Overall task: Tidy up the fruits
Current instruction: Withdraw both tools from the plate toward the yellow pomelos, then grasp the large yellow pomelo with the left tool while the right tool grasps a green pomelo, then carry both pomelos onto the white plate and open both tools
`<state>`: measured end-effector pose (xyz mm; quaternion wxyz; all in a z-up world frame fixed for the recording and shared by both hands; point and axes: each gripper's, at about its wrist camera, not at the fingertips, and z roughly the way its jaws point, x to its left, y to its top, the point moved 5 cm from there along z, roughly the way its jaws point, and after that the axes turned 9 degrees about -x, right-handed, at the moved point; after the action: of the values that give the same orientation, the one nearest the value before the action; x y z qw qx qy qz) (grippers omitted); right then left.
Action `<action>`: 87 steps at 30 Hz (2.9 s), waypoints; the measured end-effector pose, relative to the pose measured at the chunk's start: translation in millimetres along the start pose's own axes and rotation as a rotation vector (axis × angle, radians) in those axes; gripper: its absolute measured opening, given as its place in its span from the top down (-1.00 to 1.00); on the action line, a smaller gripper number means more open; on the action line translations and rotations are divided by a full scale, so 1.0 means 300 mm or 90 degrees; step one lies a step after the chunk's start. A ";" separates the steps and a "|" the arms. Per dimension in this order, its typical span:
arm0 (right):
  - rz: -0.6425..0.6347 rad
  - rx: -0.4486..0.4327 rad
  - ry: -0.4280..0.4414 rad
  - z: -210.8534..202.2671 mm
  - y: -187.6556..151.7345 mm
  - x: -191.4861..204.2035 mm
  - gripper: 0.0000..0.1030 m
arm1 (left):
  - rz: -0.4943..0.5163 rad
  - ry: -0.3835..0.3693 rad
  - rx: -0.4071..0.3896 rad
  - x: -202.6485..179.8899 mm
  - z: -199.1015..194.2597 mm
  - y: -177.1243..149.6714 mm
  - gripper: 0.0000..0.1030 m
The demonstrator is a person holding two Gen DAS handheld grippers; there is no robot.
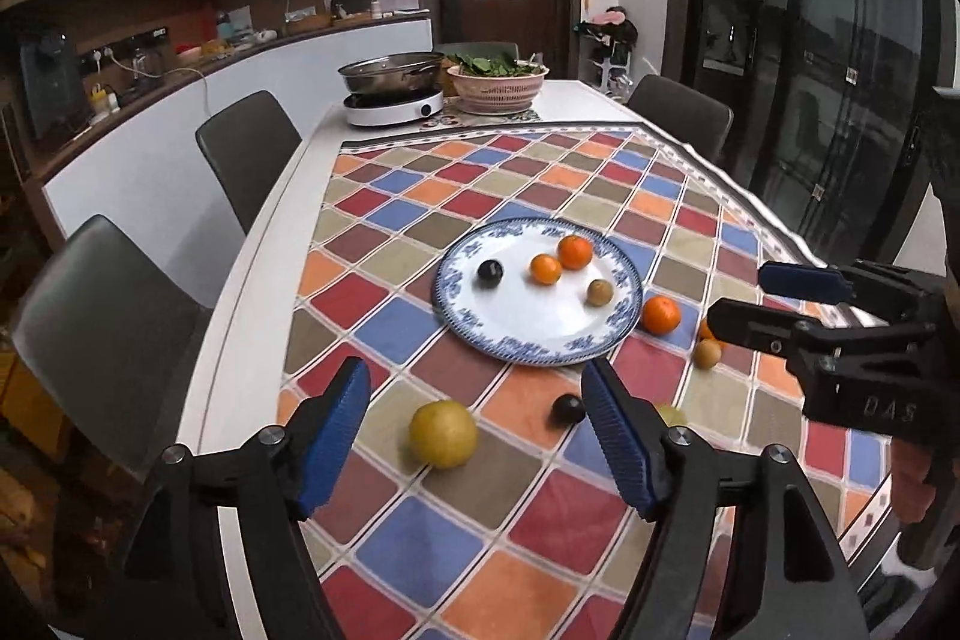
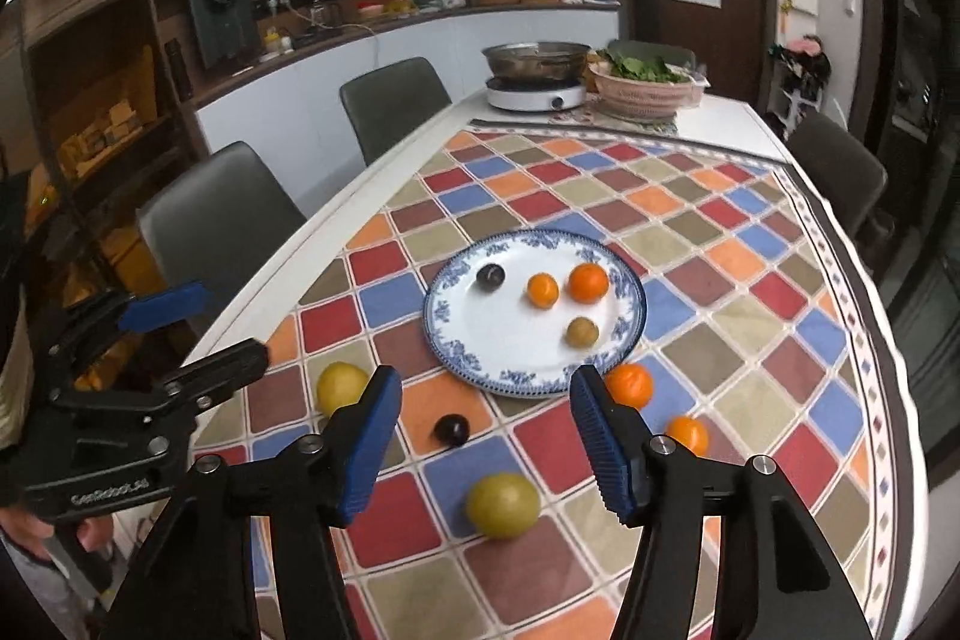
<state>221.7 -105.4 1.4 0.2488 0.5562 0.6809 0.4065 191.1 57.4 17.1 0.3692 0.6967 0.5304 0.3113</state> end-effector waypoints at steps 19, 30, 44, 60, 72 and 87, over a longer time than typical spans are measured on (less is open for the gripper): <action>0.031 0.108 -0.083 0.133 -0.197 -0.026 -0.23 | 0.111 -0.015 0.099 0.032 0.174 -0.168 -0.47; 0.065 0.205 -0.081 0.246 -0.321 -0.044 -0.23 | 0.110 -0.044 0.162 0.055 0.340 -0.227 -0.47; 0.072 0.259 -0.084 0.335 -0.386 -0.058 -0.15 | 0.073 -0.060 0.216 0.081 0.496 -0.292 -0.23; 0.042 0.226 -0.072 0.334 -0.379 -0.055 0.02 | 0.047 -0.064 0.201 0.063 0.479 -0.302 0.05; 0.031 0.183 -0.056 0.290 -0.344 -0.064 0.02 | 0.031 -0.038 0.149 0.054 0.373 -0.261 0.05; -0.001 0.110 -0.019 0.166 -0.259 -0.047 0.02 | 0.005 -0.034 0.091 -0.003 0.222 -0.185 0.05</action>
<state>221.5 -109.1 -91.9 0.2100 0.5811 0.7100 0.3378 217.6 53.4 -65.3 0.3314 0.7315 0.5385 0.2553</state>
